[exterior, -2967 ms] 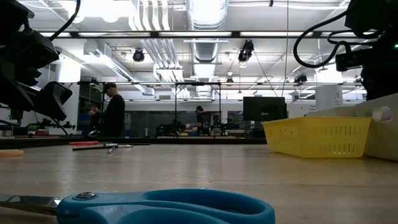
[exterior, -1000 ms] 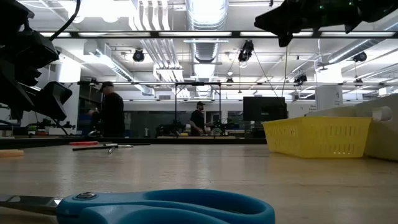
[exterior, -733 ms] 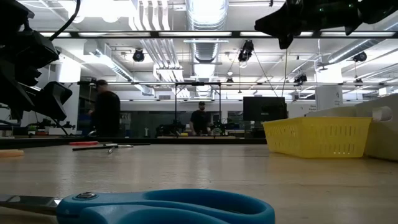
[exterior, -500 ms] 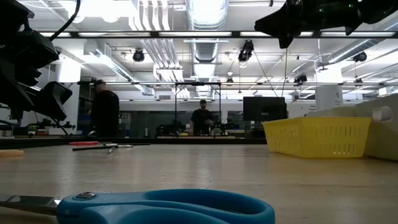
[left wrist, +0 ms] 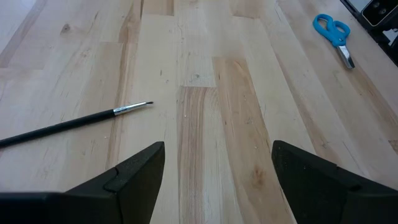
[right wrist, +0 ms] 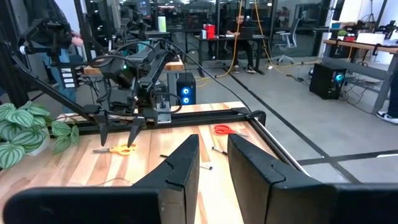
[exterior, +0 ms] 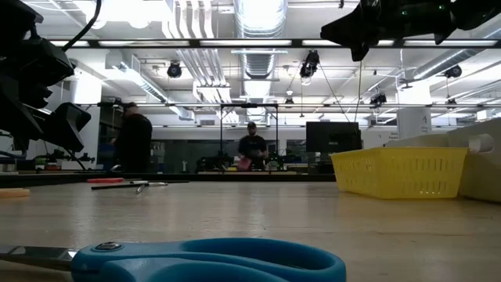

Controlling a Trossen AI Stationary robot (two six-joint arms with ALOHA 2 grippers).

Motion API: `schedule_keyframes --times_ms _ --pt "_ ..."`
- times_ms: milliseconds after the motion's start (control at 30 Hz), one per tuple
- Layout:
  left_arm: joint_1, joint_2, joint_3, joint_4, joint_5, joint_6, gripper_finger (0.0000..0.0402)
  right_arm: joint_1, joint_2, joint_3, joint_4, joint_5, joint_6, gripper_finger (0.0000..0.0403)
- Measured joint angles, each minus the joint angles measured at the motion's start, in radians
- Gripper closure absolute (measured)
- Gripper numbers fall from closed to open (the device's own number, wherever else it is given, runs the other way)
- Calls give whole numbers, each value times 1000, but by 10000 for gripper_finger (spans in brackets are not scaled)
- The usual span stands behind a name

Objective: Pick & Place Paint Supplies
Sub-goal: Put the black paint brush into the white bin

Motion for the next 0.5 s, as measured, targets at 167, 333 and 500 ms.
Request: schedule_keyframes --times_ms 167,333,500 --pt "0 0 0 0 0 0 101 0 0 0 0 0 2 320" --pt "0 0 0 0 0 0 101 0 0 0 0 1 2 320" --pt "0 0 0 0 -79 23 101 0 0 0 0 2 2 320"
